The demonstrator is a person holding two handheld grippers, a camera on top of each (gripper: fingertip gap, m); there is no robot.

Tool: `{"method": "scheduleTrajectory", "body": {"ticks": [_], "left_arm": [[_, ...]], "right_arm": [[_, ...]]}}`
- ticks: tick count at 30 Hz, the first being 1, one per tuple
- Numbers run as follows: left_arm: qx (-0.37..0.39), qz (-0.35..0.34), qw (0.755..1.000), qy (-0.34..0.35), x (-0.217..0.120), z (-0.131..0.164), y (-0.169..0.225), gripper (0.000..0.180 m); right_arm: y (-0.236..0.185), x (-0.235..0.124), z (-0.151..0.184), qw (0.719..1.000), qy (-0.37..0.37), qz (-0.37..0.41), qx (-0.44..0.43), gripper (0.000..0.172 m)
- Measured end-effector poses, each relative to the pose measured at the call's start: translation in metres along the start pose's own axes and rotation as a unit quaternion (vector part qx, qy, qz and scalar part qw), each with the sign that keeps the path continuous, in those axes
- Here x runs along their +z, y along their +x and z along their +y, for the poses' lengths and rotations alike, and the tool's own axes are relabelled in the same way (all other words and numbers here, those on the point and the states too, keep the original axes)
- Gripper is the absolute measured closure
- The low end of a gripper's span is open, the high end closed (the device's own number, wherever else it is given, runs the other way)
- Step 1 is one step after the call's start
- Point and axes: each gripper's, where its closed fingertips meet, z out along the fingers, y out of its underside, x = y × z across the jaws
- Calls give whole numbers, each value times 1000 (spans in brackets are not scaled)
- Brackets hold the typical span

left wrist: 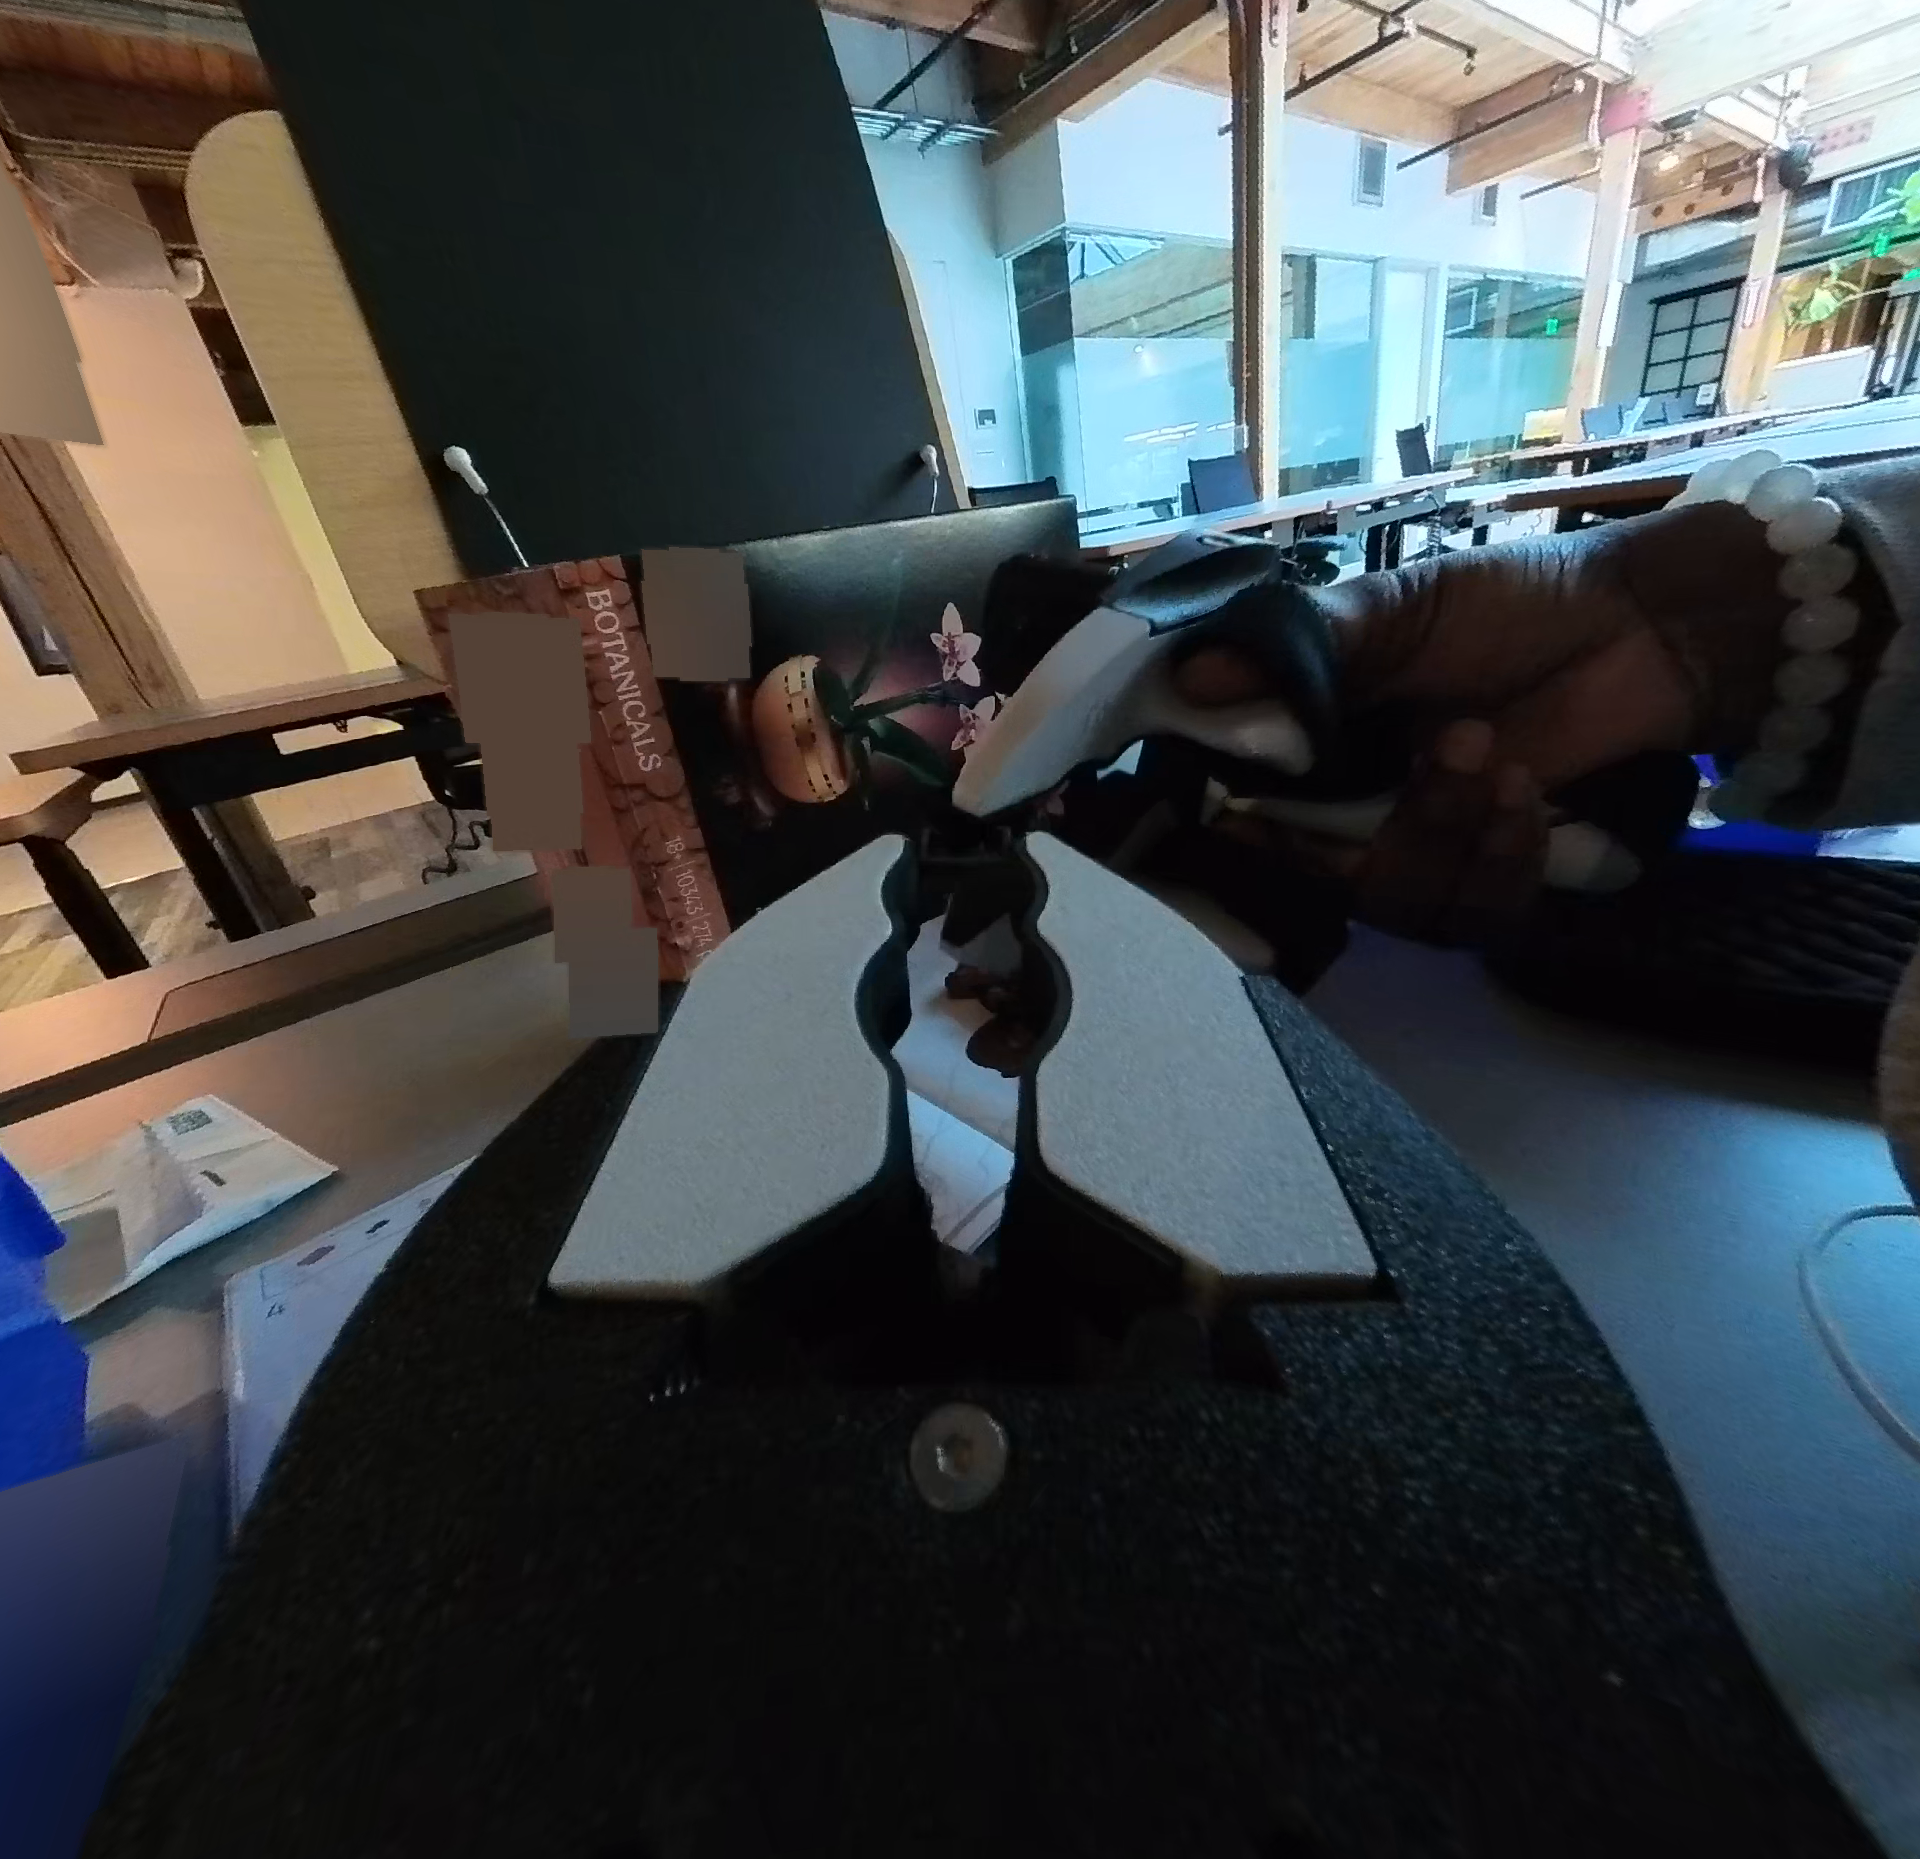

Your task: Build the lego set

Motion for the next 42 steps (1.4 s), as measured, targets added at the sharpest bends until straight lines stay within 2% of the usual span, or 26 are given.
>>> {"method": "scheduleTrajectory", "body": {"ticks": [3,5,10,24,30,32,34,38,40,42], "left_arm": [[-2,-1,1000,-4,1,1,-1,165],[-3,-2,1000,-4,0,1,-1,165],[-3,-7,1000,-1,0,0,-2,165],[12,-40,999,2,0,-2,-8,165],[7,-38,999,5,0,-2,-8,164],[4,-38,999,5,-1,-2,-9,164],[0,-36,999,5,-1,-2,-9,164],[-11,-27,1000,4,-1,-1,-9,164],[-15,-20,1000,2,0,0,-8,164],[-17,-18,1000,2,0,0,-8,164]], "right_arm": [[-5,0,-1,1000,8,-16,-3,165],[-5,0,-1,1000,11,-15,-5,165],[-6,2,-3,999,36,-25,5,165],[-7,4,-11,983,180,-24,22,165],[-10,-1,-12,985,171,-9,-14,154],[-11,-3,-13,986,153,11,-61,150],[-18,-8,-14,977,117,32,-176,145],[-29,-9,-7,911,-9,92,-403,137],[-31,-7,-10,879,-48,106,-463,137],[-27,-5,-9,860,-89,106,-490,138]]}}
